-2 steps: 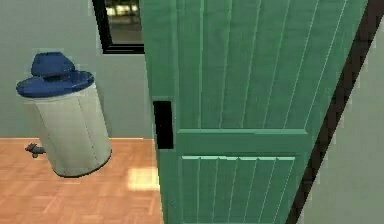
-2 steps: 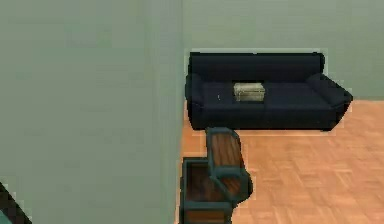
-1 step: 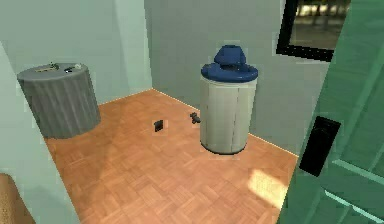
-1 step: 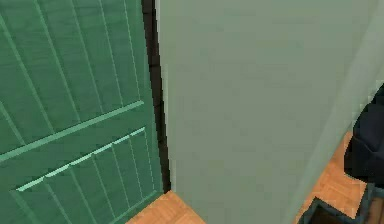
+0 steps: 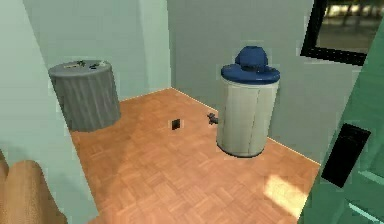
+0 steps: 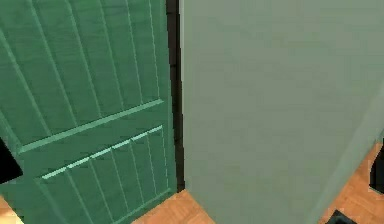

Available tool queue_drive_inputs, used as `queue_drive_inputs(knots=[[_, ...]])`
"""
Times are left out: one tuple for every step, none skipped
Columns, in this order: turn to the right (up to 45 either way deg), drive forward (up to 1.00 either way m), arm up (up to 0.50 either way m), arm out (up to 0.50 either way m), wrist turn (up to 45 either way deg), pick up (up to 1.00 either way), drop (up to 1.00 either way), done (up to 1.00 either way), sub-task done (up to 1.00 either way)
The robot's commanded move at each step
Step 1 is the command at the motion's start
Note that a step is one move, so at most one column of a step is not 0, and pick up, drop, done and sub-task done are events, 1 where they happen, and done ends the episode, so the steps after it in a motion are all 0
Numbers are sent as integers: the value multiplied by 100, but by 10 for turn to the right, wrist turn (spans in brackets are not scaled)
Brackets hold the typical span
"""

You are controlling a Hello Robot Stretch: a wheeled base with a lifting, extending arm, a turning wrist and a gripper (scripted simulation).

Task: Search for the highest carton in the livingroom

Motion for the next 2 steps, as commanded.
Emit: queue_drive_inputs(knots=[[0,70,0,0,0,0,0,0,0],[-360,0,0,0,0,0,0,0,0]])
